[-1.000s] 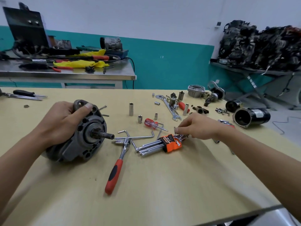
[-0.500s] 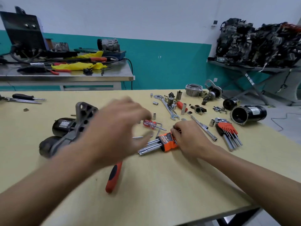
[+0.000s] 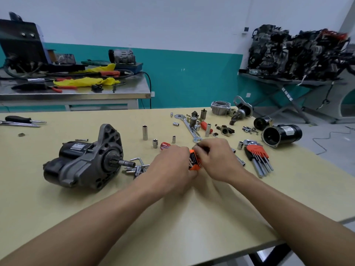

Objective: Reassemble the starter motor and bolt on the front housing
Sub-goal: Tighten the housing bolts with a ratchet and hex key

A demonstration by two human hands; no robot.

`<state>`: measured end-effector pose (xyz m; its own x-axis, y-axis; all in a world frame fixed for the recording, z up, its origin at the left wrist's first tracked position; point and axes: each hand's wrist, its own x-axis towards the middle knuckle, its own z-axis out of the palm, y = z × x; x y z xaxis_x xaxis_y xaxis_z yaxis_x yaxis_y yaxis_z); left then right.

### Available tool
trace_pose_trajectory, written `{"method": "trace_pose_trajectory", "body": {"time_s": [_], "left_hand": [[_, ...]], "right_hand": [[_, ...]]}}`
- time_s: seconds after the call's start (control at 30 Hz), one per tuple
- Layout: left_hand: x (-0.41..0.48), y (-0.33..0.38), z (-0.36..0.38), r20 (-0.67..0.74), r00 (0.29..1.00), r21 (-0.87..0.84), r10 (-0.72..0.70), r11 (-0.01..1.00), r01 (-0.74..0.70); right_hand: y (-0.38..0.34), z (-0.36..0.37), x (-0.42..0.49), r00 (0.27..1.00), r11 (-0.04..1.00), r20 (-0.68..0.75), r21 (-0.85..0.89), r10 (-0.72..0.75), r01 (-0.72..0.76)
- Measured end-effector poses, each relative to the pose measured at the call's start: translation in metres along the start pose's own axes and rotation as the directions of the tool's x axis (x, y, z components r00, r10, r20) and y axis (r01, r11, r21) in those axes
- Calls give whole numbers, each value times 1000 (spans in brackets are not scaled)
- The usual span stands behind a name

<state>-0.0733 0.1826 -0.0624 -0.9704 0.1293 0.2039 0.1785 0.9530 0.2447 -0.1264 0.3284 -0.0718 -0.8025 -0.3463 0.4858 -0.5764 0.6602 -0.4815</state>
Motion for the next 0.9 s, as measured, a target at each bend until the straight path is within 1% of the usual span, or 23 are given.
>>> {"method": "trace_pose_trajectory", "body": {"time_s": [0.13, 0.23, 0.3, 0.37, 0.43, 0.5, 0.57, 0.6, 0.63, 0.7, 0.77, 0.8, 0.83, 0.9], "left_hand": [[-3, -2, -6, -80, 996, 67, -51, 996, 56], [-5, -3, -14, -106, 988, 73, -108, 990, 117], [-4, -3, -21, -70, 984, 57, -163, 984, 167], [-6, -5, -27, -7, 978, 20, -209, 978, 209], [-8, -9, -31, 23, 974, -33, -226, 973, 227], [-12, -12, -35, 63, 967, -96, -247, 963, 252], [-12, -12, -40, 105, 954, -178, -280, 939, 295], [-11, -11, -43, 113, 950, -191, -290, 932, 307], [-12, -10, -46, 119, 948, -199, -294, 929, 313], [-16, -16, -51, 156, 949, -269, -274, 913, 308], [-29, -26, -55, 258, 939, -360, -228, 879, 312], [-36, -29, -55, 291, 935, -367, -203, 879, 305], [-39, -29, -53, 284, 942, -352, -180, 894, 277], [-35, -22, -41, 177, 978, -292, -115, 942, 164]], "right_hand": [[-3, 2, 17, 994, 994, -17, -35, 105, -105], [-14, 3, 31, 986, 984, 20, -61, 168, -166], [-21, 3, 40, 967, 970, 85, -59, 240, -236], [-25, 0, 47, 942, 953, 149, -98, 300, -288], [-24, -5, 52, 924, 937, 170, -135, 343, -324], [-24, -12, 57, 918, 936, 198, -147, 344, -319], [-24, -16, 62, 917, 944, 227, -112, 328, -310], [-25, -17, 64, 915, 946, 241, -89, 323, -311], [-25, -18, 66, 913, 948, 254, -88, 318, -306], [-19, -25, 70, 912, 942, 258, -192, 319, -275], [-3, -38, 71, 916, 904, 198, -329, 350, -275], [5, -46, 71, 921, 896, 164, -342, 353, -282], [9, -50, 70, 932, 907, 143, -317, 333, -276], [9, -51, 67, 959, 947, 77, -197, 273, -253]]}}
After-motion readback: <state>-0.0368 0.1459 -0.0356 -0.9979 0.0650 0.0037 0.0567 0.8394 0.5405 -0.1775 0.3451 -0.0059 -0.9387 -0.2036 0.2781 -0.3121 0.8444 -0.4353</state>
